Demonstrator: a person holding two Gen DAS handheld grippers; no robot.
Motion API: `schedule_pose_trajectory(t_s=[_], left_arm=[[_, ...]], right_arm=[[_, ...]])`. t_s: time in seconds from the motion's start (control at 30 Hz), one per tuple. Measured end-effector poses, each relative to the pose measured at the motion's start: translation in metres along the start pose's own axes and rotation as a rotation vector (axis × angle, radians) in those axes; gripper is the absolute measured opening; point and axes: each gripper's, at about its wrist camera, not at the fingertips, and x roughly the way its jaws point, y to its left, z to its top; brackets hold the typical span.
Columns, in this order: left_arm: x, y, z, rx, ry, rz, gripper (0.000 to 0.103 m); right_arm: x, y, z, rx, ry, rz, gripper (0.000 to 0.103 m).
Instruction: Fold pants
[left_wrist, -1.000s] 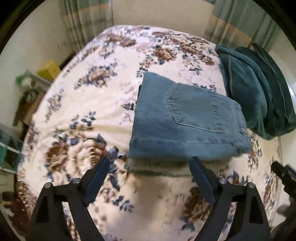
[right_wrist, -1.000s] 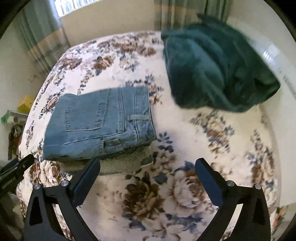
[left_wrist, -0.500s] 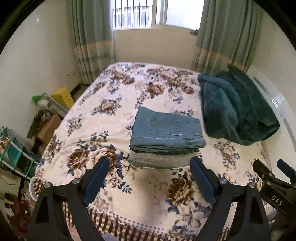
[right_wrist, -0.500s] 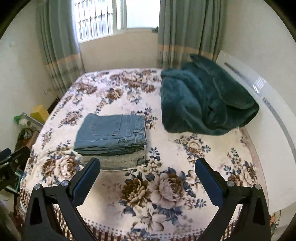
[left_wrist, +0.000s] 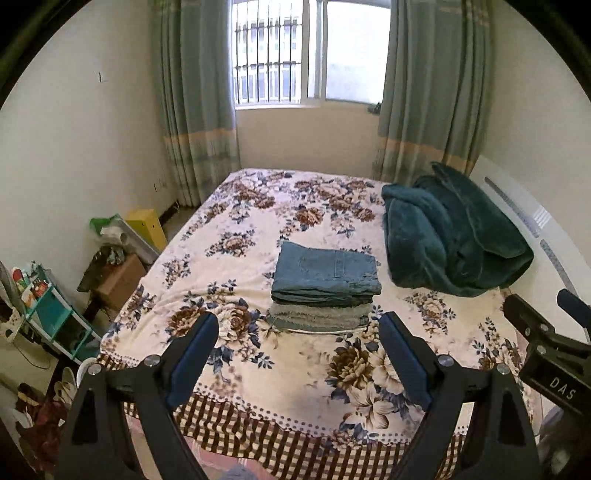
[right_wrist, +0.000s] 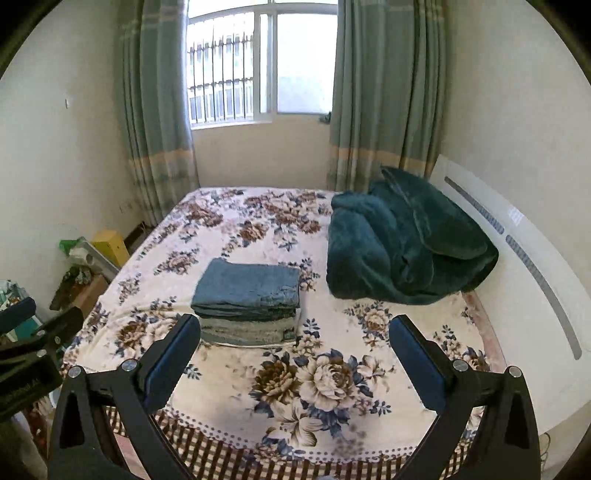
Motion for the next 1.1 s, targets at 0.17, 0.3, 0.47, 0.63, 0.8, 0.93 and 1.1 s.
schedule_pose_trajectory(t_s=[0.17,0.3,0.47,0.63,0.8,0.93,1.1], left_arm=[[-0.034,0.006,-0.003,0.007,-0.042,-0.002,0.089],[-0.049,0.013,-0.004,0.009,-0.071,0.002,0.089],[-0.061,0.016,-0.011,0.0,-0.072,-0.023,0.094],[-0.065,0.015,-0.016,0.004,-0.063,-0.021,0.103],[-0.066,0.017,-0.019,-0.003,-0.053,-0.014,0.103],[-0.069,0.019,-0.022,-0.006,-0.047,-0.001,0.103],[-0.071,0.019,-0.023,-0.008,-0.043,0.009,0.103]], right_arm=[[-0.051,0.009,-0.001,-0.002,-0.028,0.016,0.103],[-0.08,0.013,-0.003,-0.001,-0.054,0.009,0.103],[-0.098,0.017,-0.003,0.007,-0.062,0.003,0.103],[-0.094,0.015,-0.003,0.019,-0.047,0.005,0.103],[-0.086,0.014,-0.003,0.018,-0.029,0.0,0.103],[-0.084,0.014,-0.003,0.018,-0.025,0.004,0.103],[-0.085,0.013,-0.002,0.015,-0.025,0.007,0.103]])
